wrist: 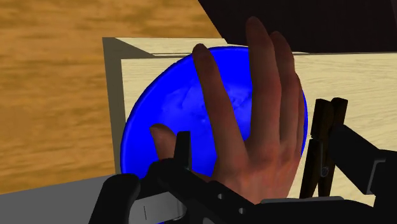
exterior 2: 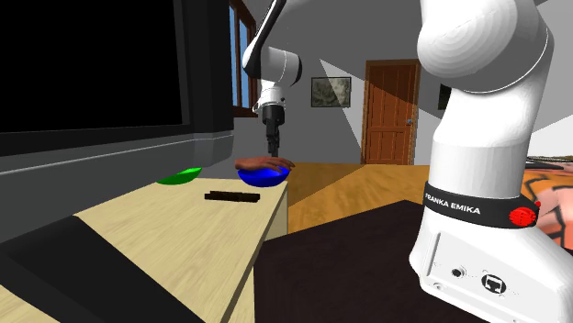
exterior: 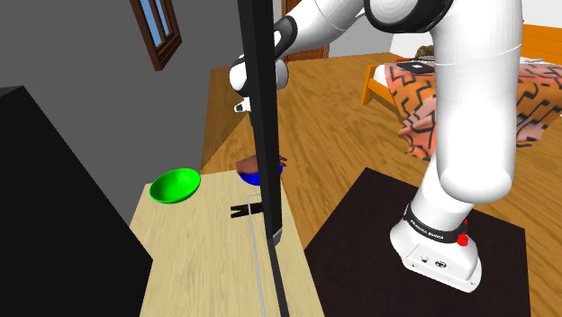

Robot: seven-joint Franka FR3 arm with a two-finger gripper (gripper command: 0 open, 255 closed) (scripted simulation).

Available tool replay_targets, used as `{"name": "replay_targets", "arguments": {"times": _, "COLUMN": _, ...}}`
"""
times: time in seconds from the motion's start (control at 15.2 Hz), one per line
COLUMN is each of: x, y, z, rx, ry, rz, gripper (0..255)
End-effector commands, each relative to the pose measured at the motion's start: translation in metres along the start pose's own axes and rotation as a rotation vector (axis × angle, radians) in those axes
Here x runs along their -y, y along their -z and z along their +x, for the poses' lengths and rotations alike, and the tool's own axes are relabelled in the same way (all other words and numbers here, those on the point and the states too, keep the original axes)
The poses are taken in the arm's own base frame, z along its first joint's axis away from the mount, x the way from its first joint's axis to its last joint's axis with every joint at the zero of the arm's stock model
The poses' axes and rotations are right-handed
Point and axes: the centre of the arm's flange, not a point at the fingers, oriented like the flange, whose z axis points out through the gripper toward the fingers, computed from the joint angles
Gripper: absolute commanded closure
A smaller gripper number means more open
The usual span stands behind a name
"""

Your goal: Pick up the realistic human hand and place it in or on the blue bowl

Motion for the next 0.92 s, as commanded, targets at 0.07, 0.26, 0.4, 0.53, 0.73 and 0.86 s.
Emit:
{"name": "replay_targets", "arguments": {"times": 0.07, "x": 0.0, "y": 0.0, "z": 0.0, "rx": 0.0, "ry": 0.0, "rz": 0.0, "gripper": 0}}
{"name": "replay_targets", "arguments": {"times": 0.26, "x": 0.0, "y": 0.039, "z": 0.0, "rx": 0.0, "ry": 0.0, "rz": 0.0, "gripper": 0}}
{"name": "replay_targets", "arguments": {"times": 0.4, "x": 0.0, "y": 0.05, "z": 0.0, "rx": 0.0, "ry": 0.0, "rz": 0.0, "gripper": 0}}
{"name": "replay_targets", "arguments": {"times": 0.53, "x": 0.0, "y": 0.05, "z": 0.0, "rx": 0.0, "ry": 0.0, "rz": 0.0, "gripper": 0}}
{"name": "replay_targets", "arguments": {"times": 0.73, "x": 0.0, "y": 0.05, "z": 0.0, "rx": 0.0, "ry": 0.0, "rz": 0.0, "gripper": 0}}
{"name": "replay_targets", "arguments": {"times": 0.86, "x": 0.0, "y": 0.05, "z": 0.0, "rx": 0.0, "ry": 0.0, "rz": 0.0, "gripper": 0}}
